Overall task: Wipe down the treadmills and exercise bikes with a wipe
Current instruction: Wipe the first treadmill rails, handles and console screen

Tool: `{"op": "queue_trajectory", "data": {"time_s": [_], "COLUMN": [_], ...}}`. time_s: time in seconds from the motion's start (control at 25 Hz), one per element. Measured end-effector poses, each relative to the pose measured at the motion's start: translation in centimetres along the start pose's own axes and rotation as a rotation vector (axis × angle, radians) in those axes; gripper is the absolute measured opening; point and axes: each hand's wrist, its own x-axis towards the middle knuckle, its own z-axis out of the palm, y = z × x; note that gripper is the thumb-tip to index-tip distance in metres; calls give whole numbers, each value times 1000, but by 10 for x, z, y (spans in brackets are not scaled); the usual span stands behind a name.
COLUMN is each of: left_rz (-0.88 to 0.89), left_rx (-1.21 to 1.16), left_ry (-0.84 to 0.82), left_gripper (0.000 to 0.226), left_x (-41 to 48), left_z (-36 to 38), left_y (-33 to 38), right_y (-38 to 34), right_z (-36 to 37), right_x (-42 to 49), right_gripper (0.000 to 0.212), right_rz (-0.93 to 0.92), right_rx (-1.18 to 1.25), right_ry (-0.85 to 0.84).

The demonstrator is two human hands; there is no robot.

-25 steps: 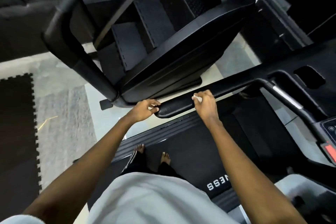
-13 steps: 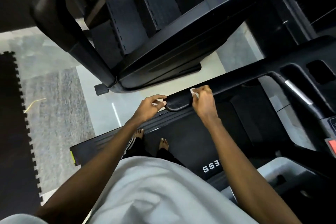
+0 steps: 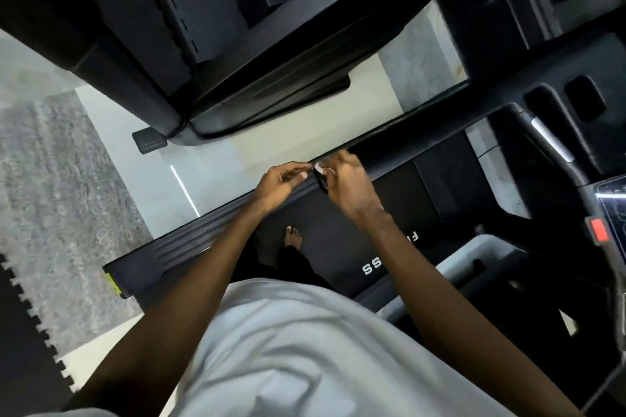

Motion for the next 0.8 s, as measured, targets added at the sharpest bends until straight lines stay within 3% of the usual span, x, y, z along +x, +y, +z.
{"op": "queue_trajectory", "data": {"time_s": [0.08, 0.28, 0.44, 0.64, 0.8], "left_rz": [6, -3, -11, -50, -57], "left_rx": [-15, -8, -10, -42, -64], "left_ry": [-6, -18, -26, -55, -65], "left_gripper": [23, 33, 31, 30, 36], "left_x": [-1, 2, 7, 6, 6], "left_z": [3, 12, 10, 10, 11], "left_y": [-1, -3, -15, -11, -12], "right_y": [2, 24, -7, 17, 0], "right_z": [-6, -16, -5, -27, -17], "right_x": [-1, -42, -39, 9, -14], "right_gripper": [25, 23, 22, 27, 26], "right_rz": [-54, 111, 34, 230, 92], "right_rx": [-13, 70, 3, -20, -36], "right_ry": [-66, 190, 33, 125, -5]}}
